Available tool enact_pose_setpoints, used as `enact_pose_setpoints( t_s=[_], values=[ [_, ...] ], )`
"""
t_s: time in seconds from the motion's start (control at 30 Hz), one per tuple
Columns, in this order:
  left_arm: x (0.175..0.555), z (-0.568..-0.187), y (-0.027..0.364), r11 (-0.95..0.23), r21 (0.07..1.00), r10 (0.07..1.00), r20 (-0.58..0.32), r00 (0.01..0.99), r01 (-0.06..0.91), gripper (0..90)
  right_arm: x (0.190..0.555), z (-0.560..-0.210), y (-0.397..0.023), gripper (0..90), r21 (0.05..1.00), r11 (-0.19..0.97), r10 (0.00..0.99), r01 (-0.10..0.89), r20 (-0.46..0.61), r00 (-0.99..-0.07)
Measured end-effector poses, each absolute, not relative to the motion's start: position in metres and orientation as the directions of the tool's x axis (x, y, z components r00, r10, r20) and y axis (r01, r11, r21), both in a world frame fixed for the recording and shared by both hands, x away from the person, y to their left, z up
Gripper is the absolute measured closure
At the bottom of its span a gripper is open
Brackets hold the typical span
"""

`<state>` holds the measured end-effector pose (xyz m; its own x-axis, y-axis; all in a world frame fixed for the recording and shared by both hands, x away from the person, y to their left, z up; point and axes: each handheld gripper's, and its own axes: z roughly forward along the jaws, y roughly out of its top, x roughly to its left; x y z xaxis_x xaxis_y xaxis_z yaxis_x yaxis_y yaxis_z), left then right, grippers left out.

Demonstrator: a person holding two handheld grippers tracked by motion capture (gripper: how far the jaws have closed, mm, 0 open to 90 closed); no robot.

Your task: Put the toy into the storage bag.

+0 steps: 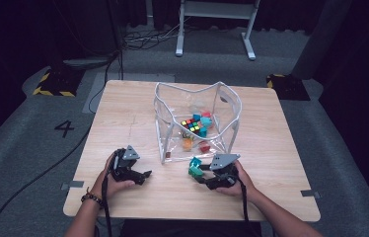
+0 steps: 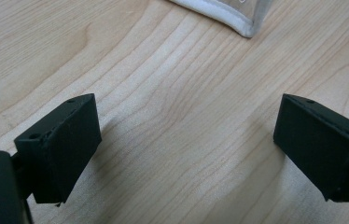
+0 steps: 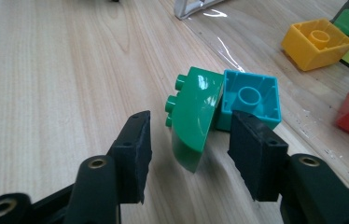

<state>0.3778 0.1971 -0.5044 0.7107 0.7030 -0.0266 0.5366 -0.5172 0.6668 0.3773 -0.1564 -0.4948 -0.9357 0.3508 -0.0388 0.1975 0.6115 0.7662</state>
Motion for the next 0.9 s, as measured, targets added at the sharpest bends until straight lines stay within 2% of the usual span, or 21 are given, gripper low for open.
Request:
enact_pose_setpoints(
  t_s=[0.23, 0.43, 0.67, 0.73, 0.9],
  values=[
    [0.378, -0.504, 0.197, -0.517, 0.667, 0.703, -0.027, 0.711, 0.537, 7.6, 0.378, -0.497, -0.148, 53.0, 0.752, 0.614, 0.371, 0.241, -0.006, -0.929],
    [0.378, -0.504, 0.197, -0.518, 0.666, 0.703, -0.027, 0.711, 0.537, 7.6, 0.379, -0.5, -0.139, 66.1, 0.745, 0.626, 0.377, 0.232, -0.029, -0.926],
    [0.378, -0.504, 0.197, -0.52, 0.666, 0.702, -0.025, 0.712, 0.535, 7.6, 0.377, -0.493, -0.154, 66.9, 0.771, 0.614, 0.331, 0.171, -0.054, -0.942],
    [0.378, -0.504, 0.197, -0.52, 0.667, 0.702, -0.023, 0.712, 0.534, 7.6, 0.379, -0.488, -0.169, 67.0, 0.784, 0.603, 0.319, 0.149, -0.066, -0.946],
    [0.378, -0.504, 0.197, -0.52, 0.666, 0.702, -0.024, 0.712, 0.535, 7.6, 0.378, -0.48, -0.188, 67.0, 0.782, 0.604, 0.323, 0.151, -0.067, -0.944]
  ],
)
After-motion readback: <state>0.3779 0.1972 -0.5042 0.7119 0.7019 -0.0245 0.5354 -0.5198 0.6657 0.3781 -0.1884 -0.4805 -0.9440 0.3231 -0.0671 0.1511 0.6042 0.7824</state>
